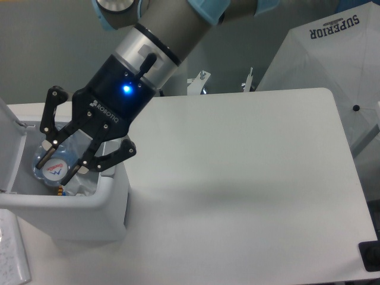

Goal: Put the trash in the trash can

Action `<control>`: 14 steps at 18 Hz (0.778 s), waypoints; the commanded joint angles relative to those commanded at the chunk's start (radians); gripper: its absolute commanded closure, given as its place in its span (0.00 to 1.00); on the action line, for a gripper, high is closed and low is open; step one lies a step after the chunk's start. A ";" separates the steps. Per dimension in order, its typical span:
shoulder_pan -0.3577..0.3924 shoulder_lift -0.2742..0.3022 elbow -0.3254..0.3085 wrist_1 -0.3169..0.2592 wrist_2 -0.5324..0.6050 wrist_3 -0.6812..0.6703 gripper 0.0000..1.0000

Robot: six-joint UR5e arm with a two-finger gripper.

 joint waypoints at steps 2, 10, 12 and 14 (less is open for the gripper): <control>-0.002 0.009 -0.025 0.000 0.002 0.035 0.76; -0.002 0.009 -0.032 0.005 0.003 0.130 0.01; -0.002 0.012 -0.032 0.005 0.003 0.135 0.00; 0.000 0.011 -0.032 0.003 0.003 0.140 0.00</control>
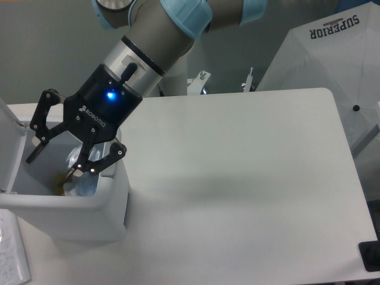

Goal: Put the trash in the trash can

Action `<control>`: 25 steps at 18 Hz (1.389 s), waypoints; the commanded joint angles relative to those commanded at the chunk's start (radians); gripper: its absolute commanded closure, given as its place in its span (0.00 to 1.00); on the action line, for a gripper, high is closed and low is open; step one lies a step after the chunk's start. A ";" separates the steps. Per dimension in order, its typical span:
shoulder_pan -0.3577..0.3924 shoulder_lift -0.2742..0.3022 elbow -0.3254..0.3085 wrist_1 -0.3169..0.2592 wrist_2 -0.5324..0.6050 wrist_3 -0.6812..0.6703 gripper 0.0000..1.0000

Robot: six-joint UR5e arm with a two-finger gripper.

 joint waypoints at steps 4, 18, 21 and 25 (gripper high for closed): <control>0.032 -0.002 0.002 0.002 0.000 0.020 0.00; 0.253 -0.032 -0.032 -0.009 0.312 0.351 0.00; 0.294 -0.064 -0.112 -0.005 0.466 0.415 0.00; 0.322 -0.077 -0.152 -0.011 0.694 0.578 0.00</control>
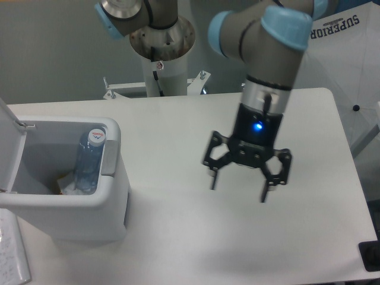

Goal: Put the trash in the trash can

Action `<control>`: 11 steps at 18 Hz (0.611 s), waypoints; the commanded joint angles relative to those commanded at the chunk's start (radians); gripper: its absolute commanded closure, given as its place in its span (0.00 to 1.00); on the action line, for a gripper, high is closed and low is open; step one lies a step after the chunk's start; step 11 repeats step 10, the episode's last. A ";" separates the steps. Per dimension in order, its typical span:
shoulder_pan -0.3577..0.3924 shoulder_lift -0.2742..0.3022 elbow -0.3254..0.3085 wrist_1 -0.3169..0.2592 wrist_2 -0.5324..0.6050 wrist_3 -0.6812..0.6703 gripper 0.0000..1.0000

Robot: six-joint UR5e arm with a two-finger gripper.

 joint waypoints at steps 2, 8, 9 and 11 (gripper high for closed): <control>0.001 -0.005 -0.026 -0.006 0.098 0.129 0.00; -0.012 -0.012 -0.045 -0.043 0.232 0.430 0.00; -0.011 -0.009 -0.045 -0.061 0.232 0.432 0.00; -0.011 -0.005 -0.042 -0.078 0.232 0.435 0.00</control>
